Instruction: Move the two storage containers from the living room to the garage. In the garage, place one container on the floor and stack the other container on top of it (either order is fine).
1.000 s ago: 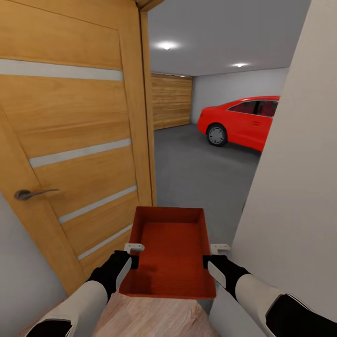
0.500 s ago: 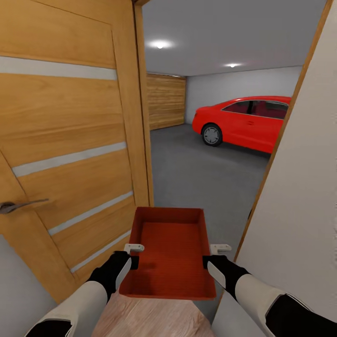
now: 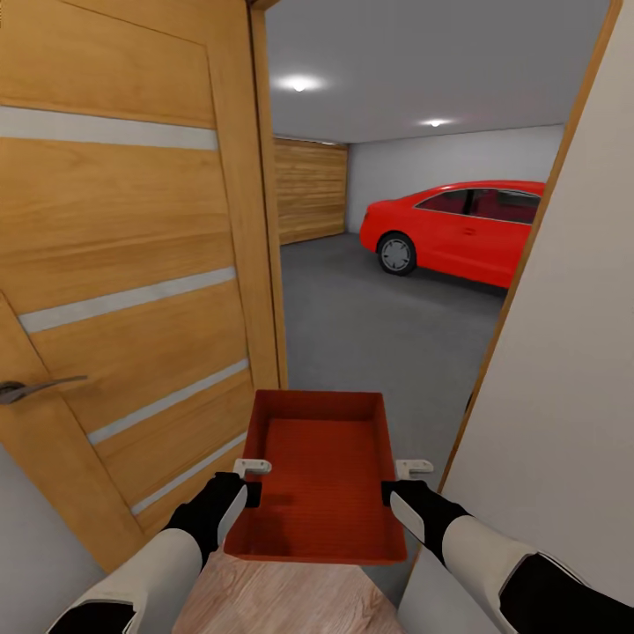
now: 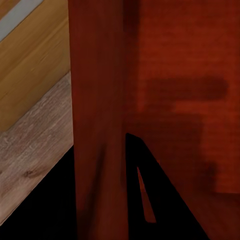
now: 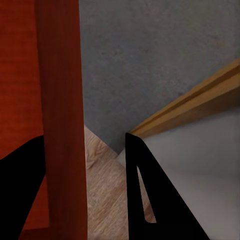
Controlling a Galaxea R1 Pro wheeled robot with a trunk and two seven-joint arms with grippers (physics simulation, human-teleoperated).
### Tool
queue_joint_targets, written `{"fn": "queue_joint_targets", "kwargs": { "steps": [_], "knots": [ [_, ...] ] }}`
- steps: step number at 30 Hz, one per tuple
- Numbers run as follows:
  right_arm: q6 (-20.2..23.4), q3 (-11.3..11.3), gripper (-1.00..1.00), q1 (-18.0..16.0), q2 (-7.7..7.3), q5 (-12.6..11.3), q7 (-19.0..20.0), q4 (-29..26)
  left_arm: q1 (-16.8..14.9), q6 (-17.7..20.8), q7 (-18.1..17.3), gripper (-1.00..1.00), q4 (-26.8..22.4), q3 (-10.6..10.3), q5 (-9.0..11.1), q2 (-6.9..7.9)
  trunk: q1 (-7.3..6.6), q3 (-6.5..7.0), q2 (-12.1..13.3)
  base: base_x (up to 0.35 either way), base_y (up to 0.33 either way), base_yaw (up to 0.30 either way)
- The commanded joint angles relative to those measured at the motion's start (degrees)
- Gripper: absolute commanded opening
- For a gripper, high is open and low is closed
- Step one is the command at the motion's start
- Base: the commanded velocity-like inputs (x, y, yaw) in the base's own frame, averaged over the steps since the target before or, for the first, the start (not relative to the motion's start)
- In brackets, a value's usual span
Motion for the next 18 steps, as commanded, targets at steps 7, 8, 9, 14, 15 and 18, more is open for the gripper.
{"fn": "queue_joint_targets", "kwargs": {
  "steps": [7,8,9,14,15,18],
  "knots": [
    [-0.08,-2.02,-1.0,-0.11,-0.06,1.99,-0.27,-3.2,0.02,0.23,0.24,-1.0,0.36,-0.14,0.78,-0.27,0.03,-0.12,-0.13,0.06,0.145,0.0],
    [-0.08,-2.02,-1.0,-0.11,-0.07,1.99,-0.26,-3.21,0.02,0.23,0.24,-1.0,0.36,-0.12,0.78,-0.27,0.03,-0.12,-0.13,0.084,0.177,0.0],
    [-0.08,-2.02,-1.0,-0.11,-0.07,1.99,-0.26,-3.21,0.02,0.23,0.24,-1.0,0.36,-0.14,0.78,-0.27,0.03,-0.12,-0.13,0.085,0.174,0.0],
    [-0.08,-2.02,-1.0,-0.11,-0.08,1.99,-0.24,-3.21,0.02,0.23,0.24,-1.0,0.36,-0.16,0.78,-0.27,0.03,-0.12,-0.13,0.086,0.159,0.0],
    [-0.08,-2.02,-1.0,-0.11,-0.08,1.99,-0.25,-3.21,0.02,0.23,0.24,-1.0,0.36,-0.16,0.78,-0.27,0.03,-0.12,-0.13,0.086,0.147,0.0],
    [-0.08,-2.02,-1.0,-0.11,-0.08,1.99,-0.24,-3.21,0.02,0.23,0.24,-1.0,0.36,-0.15,0.78,-0.27,0.03,-0.12,-0.13,0.086,0.141,0.0]
  ]
}}
